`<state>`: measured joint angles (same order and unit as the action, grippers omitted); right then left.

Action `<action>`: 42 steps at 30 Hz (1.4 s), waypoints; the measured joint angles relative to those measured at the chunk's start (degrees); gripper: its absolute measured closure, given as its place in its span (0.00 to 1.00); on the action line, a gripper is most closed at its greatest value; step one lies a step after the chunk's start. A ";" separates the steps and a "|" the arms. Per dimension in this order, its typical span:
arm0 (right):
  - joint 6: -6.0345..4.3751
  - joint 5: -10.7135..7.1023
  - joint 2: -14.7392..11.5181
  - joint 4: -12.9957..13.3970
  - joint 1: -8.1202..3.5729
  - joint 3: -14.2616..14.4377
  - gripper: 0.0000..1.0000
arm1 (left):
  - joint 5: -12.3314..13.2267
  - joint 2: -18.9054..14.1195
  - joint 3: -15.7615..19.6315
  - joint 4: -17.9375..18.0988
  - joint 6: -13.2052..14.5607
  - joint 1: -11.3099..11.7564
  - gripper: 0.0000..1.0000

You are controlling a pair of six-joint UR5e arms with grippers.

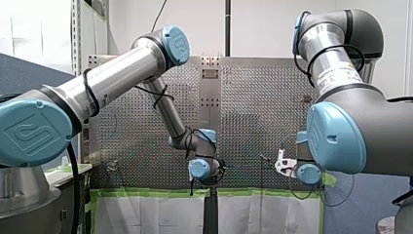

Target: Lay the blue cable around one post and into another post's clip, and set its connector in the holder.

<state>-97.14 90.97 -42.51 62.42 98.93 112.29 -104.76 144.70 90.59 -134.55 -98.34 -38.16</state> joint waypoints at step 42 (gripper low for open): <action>-0.15 0.00 0.00 0.14 -0.51 0.00 1.00 | -0.02 -0.87 0.00 -0.67 -0.04 -0.33 0.66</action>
<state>-97.28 90.98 -42.51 62.56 98.42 112.29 -104.78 143.83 90.59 -135.23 -98.38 -38.49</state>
